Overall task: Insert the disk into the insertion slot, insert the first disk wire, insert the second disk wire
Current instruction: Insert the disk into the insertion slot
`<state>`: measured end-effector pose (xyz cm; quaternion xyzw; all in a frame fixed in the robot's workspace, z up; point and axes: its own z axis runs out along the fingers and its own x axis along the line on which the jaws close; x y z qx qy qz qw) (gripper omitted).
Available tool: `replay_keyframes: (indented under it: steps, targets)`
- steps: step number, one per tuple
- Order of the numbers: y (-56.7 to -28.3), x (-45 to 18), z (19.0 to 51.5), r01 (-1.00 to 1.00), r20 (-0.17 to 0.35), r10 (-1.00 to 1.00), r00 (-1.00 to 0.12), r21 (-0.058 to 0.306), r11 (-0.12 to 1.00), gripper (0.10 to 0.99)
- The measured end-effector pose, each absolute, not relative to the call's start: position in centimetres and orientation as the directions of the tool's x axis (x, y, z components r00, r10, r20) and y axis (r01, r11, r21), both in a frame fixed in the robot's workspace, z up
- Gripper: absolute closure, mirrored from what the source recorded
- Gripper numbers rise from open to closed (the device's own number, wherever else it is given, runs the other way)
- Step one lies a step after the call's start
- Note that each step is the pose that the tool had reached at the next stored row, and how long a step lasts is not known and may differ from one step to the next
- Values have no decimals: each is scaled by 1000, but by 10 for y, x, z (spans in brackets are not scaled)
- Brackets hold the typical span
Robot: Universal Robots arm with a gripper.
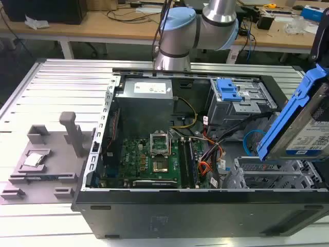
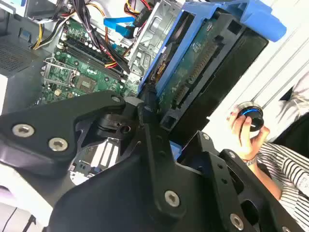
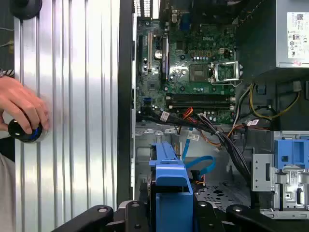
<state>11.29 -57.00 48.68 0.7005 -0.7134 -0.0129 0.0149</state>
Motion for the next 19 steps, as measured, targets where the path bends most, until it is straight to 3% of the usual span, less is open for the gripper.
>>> replay_keyframes:
  steps: [2, 19]
  targets:
    - [-570, 109, 471, -999, 3, -1000, -18, 39, 18, 725]
    - [-557, 110, 431, -999, 4, -1000, -18, 40, 18, 725]
